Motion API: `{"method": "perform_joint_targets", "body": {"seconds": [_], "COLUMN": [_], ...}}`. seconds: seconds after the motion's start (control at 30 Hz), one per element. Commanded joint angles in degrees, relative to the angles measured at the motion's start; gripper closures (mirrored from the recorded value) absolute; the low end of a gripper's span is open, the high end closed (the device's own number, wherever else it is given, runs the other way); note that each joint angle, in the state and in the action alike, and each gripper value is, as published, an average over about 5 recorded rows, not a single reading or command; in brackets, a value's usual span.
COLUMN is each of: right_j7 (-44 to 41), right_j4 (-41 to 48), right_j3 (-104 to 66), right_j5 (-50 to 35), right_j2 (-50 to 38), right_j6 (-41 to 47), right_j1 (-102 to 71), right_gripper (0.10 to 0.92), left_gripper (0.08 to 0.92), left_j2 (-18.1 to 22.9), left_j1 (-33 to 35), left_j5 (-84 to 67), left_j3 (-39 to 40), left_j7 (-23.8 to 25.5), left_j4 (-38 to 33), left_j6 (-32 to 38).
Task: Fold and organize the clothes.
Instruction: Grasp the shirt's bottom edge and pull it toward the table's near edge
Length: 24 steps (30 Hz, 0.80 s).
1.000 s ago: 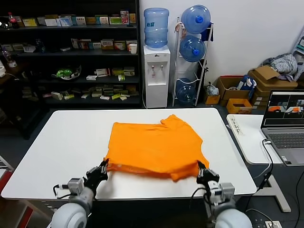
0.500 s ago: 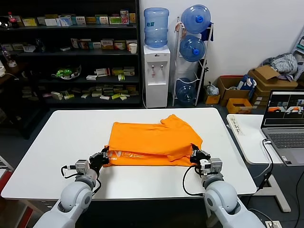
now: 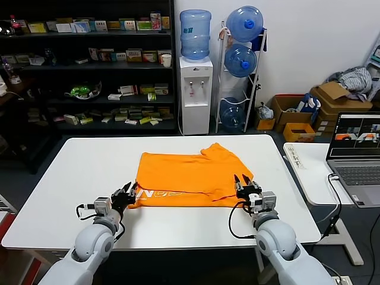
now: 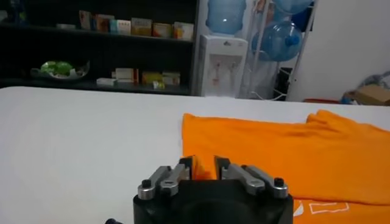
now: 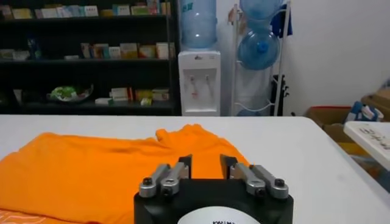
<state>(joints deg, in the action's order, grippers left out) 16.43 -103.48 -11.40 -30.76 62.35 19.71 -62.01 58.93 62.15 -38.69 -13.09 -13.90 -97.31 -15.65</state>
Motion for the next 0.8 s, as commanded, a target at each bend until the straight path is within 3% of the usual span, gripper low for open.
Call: {"method": "perform_joint_targets", "body": {"seconds": [0.03,0.2,0.4,0.53,0.8], "right_j7": [-4.0,-5.2,-5.3,-5.6,-5.9], "right_j4": [-4.2,-5.0,-3.2,-2.0,1.4], "right_j3": [-4.8,-8.4,-9.6,-8.8,-7.0], "right_j5": [4.9,2.5,-1.5,-2.3,-3.8], "right_j2": [-3.7,-5.2,-4.0,-3.2,-1.9], "right_j6": [-0.6,0.8,2.8,3.0,3.2], "right_j1": [-8.8,-15.1,-15.6,-14.3,-10.3], "right_gripper": [0.524,0.385,0.230,0.205,0.203], "left_gripper": [0.593,0.446,0.273,0.191,0.177], "left_j2": [-1.3,-0.2,1.7,1.9,2.0], "left_j1": [10.7,15.2,13.1,11.4,9.8], "left_j5": [1.0,2.2,2.2,2.1,2.0], "left_j3": [-3.4,-4.2,-3.4,-3.3,-3.3], "left_j7": [1.3,3.4,3.5,3.6,3.7], "left_j4": [-6.9,-6.8,-4.7,-3.1,-1.5], "left_j6": [0.2,1.9,1.9,1.9,2.0]}}
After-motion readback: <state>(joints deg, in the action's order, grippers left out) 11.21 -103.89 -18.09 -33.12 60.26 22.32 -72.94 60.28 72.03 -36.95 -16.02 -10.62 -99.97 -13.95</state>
